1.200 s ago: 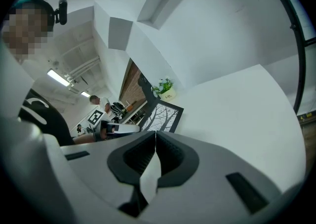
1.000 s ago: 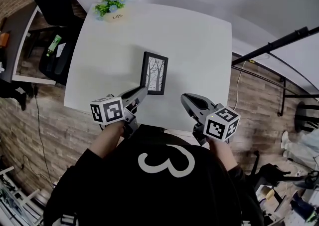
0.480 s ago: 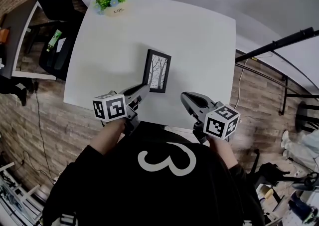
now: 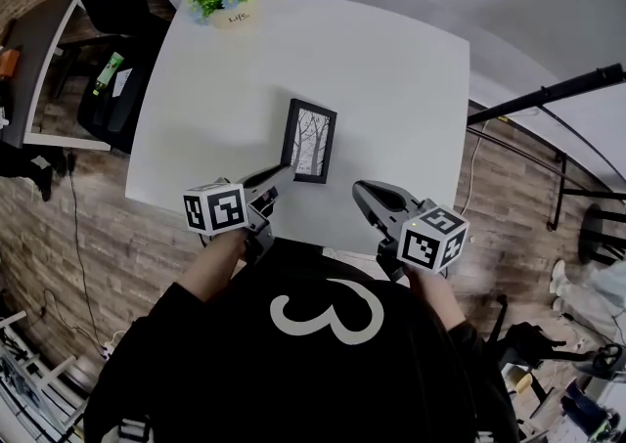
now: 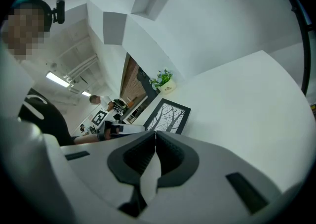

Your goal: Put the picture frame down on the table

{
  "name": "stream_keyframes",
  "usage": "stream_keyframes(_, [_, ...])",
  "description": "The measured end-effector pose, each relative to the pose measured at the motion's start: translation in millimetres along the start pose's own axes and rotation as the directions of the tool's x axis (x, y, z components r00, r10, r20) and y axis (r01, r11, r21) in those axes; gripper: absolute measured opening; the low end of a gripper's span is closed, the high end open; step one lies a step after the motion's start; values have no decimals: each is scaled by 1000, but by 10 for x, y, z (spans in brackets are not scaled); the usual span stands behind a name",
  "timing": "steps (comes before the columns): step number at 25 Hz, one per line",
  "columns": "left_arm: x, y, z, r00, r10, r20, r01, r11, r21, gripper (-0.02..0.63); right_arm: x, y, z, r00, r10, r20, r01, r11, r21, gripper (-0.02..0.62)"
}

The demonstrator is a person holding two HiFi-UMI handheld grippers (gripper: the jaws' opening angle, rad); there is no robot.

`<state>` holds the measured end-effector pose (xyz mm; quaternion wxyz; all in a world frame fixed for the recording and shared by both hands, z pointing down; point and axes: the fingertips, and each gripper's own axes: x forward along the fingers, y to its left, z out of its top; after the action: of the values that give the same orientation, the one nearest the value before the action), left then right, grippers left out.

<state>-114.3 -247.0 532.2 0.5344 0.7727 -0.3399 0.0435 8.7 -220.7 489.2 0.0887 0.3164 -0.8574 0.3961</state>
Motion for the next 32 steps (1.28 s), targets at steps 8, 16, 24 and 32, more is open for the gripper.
stream_keyframes(8, [23,15,20,1000,2,9,-2,1000,-23,86,-13,-42,2,1000,5,18,-6,1000,28,23])
stream_keyframes(16, [25,76,1,999,53,-10,-53,998,25,89,-40,-86,-14,1000,3,27,-4,999,38,23])
stream_keyframes(24, [45,132,-34,991,132,-20,-130,986,102,96,-43,-115,-40,1000,13,26,-14,999,48,23])
stream_keyframes(32, [74,241,-74,983,182,-38,-175,975,138,111,-31,-202,-42,1000,7,28,-9,998,60,24])
